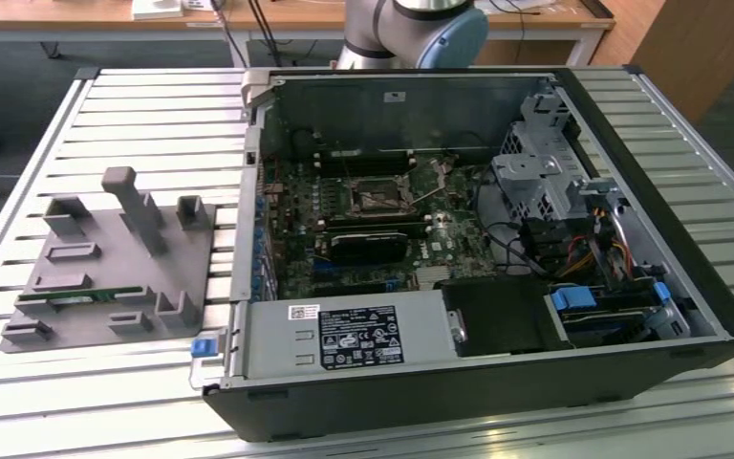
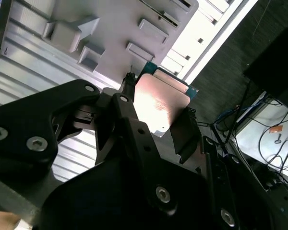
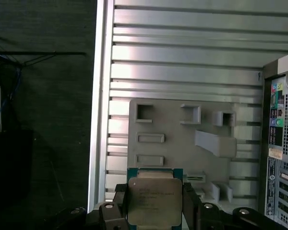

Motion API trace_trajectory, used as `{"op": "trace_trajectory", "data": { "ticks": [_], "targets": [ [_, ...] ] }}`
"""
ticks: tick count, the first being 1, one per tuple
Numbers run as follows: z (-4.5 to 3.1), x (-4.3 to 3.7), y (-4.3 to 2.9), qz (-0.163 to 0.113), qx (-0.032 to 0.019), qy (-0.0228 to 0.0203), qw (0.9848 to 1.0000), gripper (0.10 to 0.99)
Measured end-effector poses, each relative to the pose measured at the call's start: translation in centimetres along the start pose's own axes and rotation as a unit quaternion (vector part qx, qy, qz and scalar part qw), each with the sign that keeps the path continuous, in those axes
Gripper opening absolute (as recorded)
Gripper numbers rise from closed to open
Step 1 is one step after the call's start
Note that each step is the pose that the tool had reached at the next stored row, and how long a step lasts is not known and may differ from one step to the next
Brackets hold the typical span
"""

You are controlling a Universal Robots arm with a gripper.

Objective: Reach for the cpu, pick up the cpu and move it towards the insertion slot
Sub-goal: 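Pick up the cpu and move it towards the insertion slot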

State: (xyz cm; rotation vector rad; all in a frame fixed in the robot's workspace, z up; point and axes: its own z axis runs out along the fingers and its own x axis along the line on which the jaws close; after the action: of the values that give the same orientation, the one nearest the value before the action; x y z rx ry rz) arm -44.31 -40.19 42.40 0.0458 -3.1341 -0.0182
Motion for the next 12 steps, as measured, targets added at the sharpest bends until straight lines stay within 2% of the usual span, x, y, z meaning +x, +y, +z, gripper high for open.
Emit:
{"op": "trace_trajectory", "data": {
  "ticks": [2,6,12],
  "targets": [
    [-0.32,-0.08,0.00,0.000,0.0000,0.0000,1.0000,0.541],
    [-0.36,-0.83,-0.02,0.000,0.0000,0.0000,1.0000,0.541],
    [-0.37,-2.79,-0.08,0.000,0.0000,0.0000,1.0000,0.541]
  ]
}}
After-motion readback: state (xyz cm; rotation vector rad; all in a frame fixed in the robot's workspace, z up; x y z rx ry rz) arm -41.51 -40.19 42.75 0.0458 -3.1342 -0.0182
